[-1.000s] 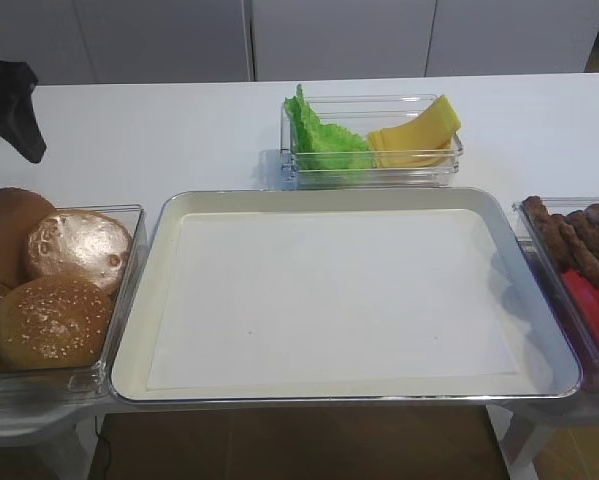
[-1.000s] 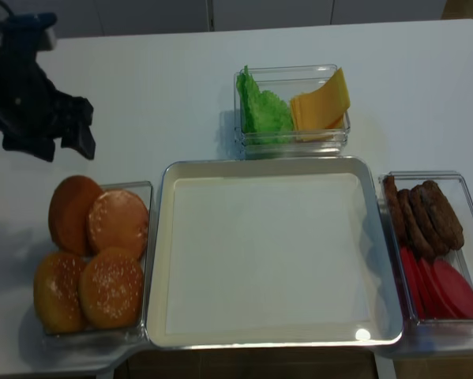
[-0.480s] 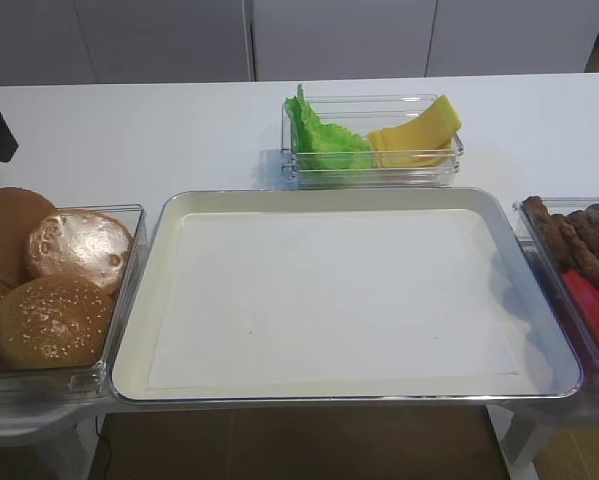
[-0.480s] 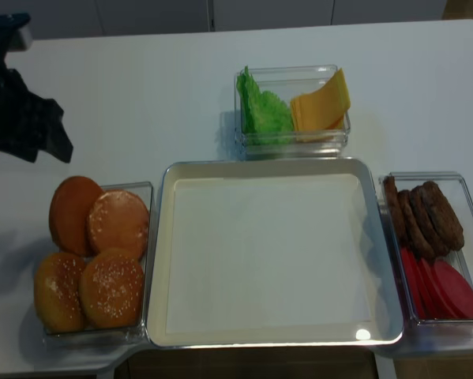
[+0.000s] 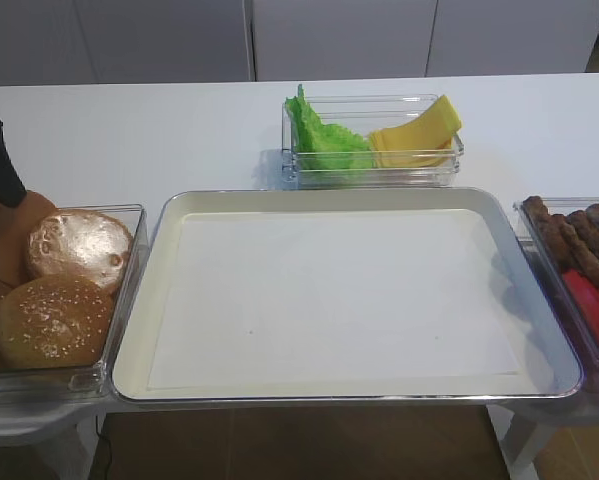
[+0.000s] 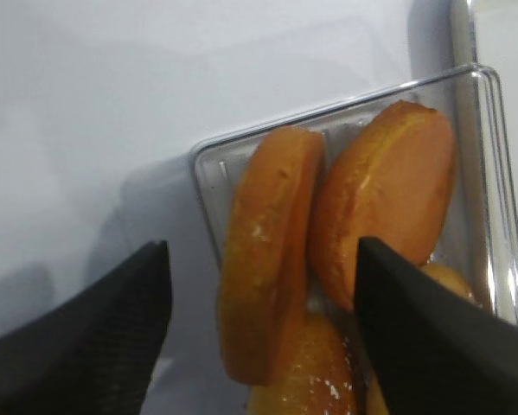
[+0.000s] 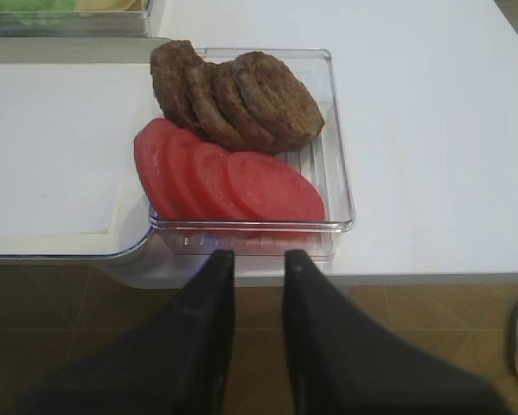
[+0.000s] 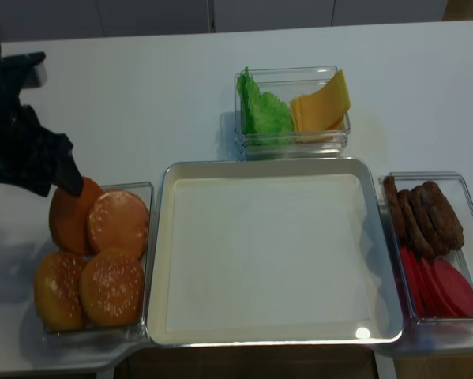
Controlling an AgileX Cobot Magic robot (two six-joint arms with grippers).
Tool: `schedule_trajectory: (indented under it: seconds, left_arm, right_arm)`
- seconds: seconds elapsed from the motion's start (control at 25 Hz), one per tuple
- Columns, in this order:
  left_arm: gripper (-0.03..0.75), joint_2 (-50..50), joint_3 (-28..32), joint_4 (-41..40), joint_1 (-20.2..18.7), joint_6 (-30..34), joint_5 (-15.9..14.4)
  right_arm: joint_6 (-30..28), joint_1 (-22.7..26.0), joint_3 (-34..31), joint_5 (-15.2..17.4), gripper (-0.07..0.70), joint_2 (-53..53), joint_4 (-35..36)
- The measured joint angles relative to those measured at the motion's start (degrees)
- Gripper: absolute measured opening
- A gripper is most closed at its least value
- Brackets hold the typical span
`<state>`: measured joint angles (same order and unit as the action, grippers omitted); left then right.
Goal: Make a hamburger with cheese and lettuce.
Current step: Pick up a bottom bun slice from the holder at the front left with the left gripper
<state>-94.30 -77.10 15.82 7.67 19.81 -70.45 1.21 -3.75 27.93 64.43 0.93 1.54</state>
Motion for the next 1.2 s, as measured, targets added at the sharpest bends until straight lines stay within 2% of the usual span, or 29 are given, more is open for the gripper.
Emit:
schedule_trajectory:
  seconds: [0.28,0.64,1.08,1.2]
  left_arm:
    - [0.482,0.0,1.72,0.3,0.0,1.14,0.1]
    - [0.373,0.0,1.72,0.39,0.0,1.5,0.1]
    - [0.35,-0.69,1.72,0.39,0.0,1.53,0.18]
    - [0.309,-0.69,1.72,0.43,0.0,1.53,0.18]
  right_arm:
    - [0.0,0.0,0.0,0.0,0.153,0.0,0.0]
    - [0.0,0.0,0.0,0.0,0.153,0.0,0.0]
    - [0.08,0.0,0.0,0.0,0.153,0.0,0.0]
    - [0.12,0.0,0.0,0.0,0.153,0.0,0.0]
